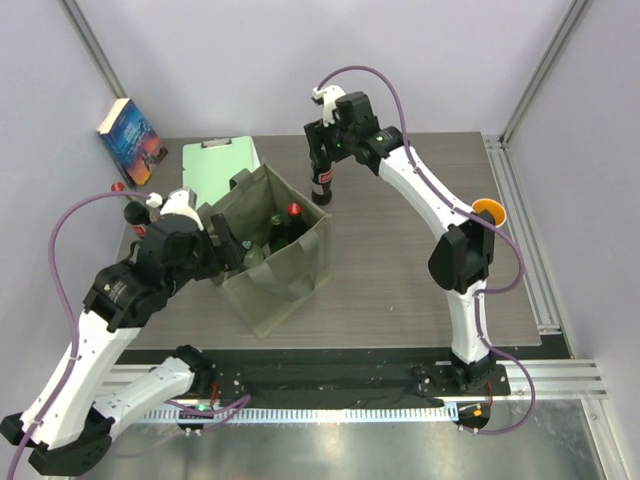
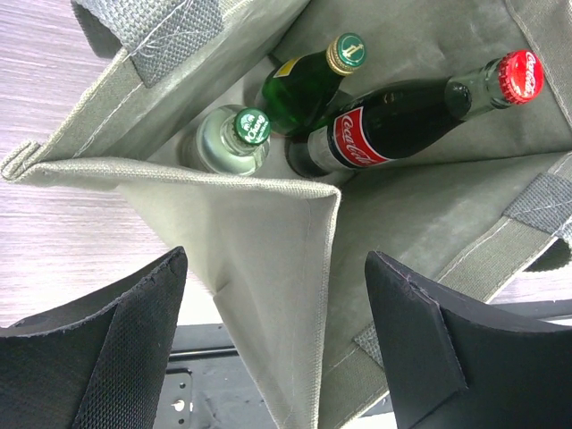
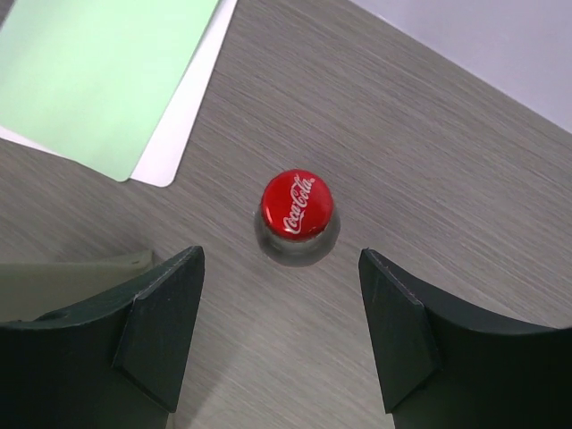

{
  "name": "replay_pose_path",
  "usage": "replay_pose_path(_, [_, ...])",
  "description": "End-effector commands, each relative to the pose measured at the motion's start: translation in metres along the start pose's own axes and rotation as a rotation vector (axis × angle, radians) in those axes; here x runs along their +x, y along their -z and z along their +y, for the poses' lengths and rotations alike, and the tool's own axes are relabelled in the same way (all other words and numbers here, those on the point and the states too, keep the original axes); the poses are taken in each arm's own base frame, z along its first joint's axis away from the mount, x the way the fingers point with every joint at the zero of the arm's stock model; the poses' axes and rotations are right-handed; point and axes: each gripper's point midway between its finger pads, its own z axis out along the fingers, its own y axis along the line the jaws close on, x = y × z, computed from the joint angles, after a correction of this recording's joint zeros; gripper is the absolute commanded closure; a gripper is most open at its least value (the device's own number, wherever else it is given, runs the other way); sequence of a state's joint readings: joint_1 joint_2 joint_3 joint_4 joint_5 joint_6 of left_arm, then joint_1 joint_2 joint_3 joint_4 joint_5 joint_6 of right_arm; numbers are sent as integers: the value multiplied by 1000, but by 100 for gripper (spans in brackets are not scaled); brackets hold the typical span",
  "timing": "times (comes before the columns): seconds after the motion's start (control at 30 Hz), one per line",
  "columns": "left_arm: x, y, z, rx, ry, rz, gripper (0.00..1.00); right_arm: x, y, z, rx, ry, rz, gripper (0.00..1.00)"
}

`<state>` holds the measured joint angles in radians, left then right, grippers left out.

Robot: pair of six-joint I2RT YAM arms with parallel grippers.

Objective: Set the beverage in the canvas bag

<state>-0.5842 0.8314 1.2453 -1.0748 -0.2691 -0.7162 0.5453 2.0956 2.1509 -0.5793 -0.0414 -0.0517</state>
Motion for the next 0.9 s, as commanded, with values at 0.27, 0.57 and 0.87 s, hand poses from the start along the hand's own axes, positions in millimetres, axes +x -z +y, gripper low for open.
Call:
replay_pose_path(0.27, [-13, 1, -9, 17, -2, -30, 19, -29, -24, -6, 0, 47, -113, 28])
replay_pose_path(0.57, [-14, -1, -10, 15, -8, -26, 20, -24, -40, -5, -9, 50, -123, 36])
replay_pose_path(0.87, [-17, -2, -13, 19, -16, -28, 20, -20, -35, -11, 22, 65, -118, 74])
